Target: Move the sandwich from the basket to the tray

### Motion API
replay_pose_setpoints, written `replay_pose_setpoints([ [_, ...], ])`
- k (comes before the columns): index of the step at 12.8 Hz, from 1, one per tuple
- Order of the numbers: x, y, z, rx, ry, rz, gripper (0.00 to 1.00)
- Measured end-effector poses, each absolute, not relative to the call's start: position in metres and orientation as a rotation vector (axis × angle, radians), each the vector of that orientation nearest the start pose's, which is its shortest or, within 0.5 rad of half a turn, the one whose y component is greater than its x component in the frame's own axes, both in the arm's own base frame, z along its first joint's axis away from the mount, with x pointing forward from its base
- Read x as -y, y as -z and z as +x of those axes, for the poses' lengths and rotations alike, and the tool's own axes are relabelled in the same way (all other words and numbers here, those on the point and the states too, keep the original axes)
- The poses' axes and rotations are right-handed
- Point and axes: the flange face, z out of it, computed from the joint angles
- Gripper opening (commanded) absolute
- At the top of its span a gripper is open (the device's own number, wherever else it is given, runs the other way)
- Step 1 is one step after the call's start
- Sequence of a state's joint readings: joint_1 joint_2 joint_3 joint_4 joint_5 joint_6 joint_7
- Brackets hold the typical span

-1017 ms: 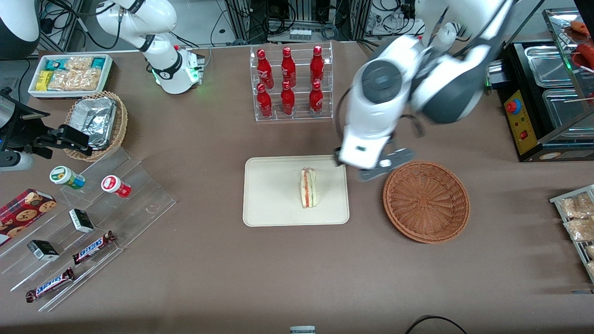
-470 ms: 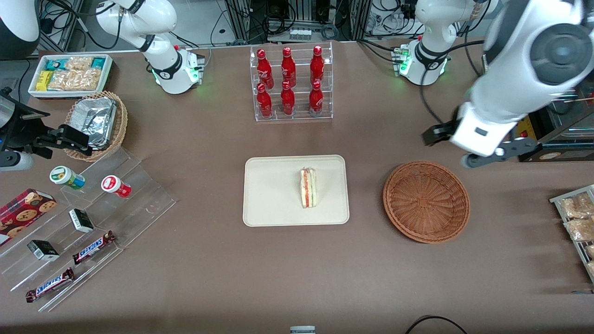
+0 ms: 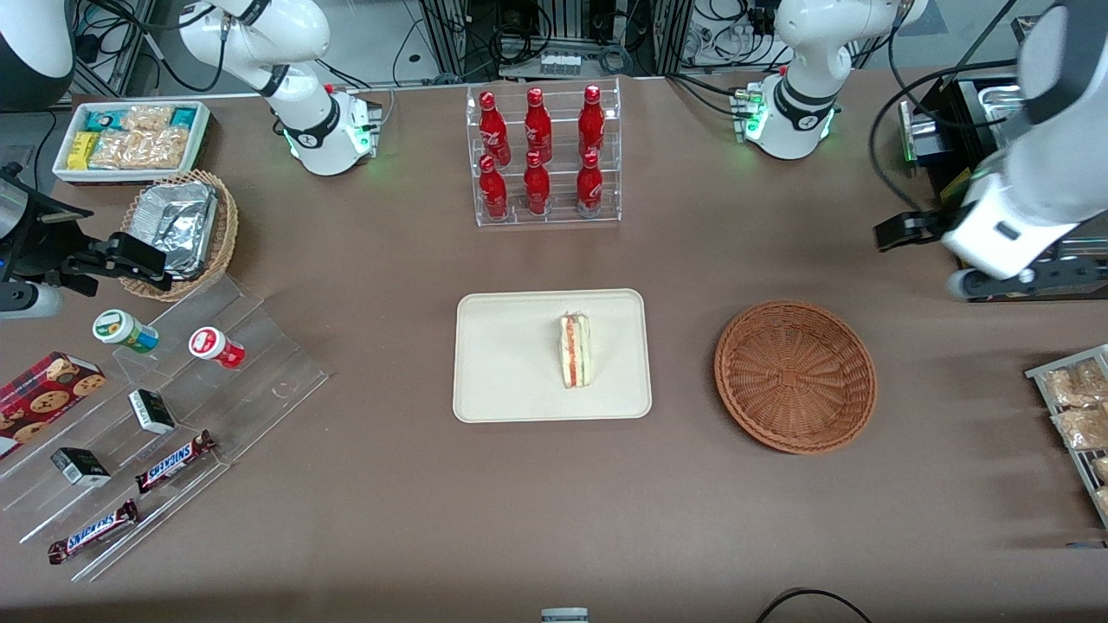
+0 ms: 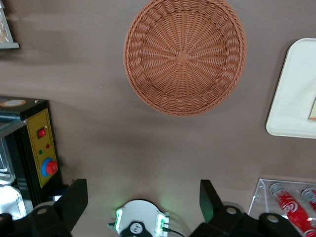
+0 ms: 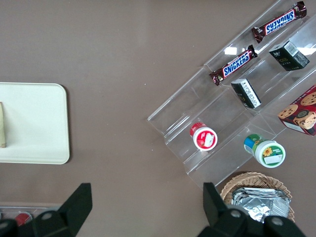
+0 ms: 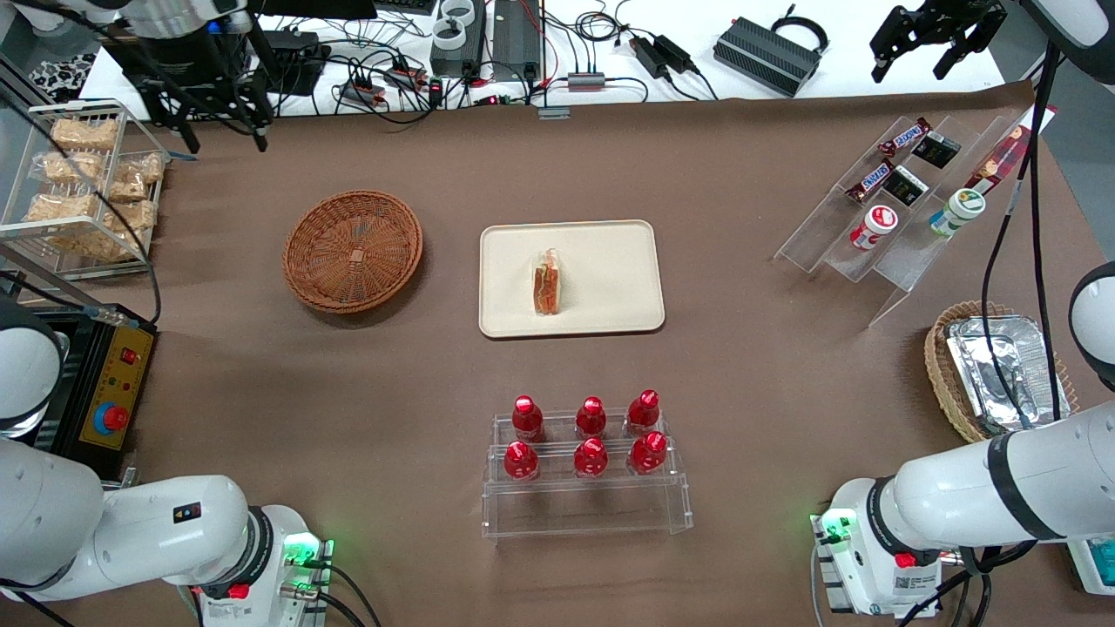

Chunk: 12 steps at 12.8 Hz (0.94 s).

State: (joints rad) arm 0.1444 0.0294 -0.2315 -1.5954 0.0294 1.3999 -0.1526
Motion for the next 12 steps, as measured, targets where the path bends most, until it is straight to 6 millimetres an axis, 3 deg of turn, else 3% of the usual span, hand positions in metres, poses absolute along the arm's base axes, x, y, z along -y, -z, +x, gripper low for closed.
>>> replay_pose_setpoints([
  [3,-0.006,-0.583,0.501,0.067,-0.27,-3.115,1.0],
  [5,-0.016,-0.586,0.487,0.065,-0.243,-3.129,1.0],
  [8,-0.009,-0.592,0.49,0.04,-0.204,-3.134,1.0],
  [12,-0.008,-0.607,0.51,-0.012,-0.168,-3.135,1.0],
])
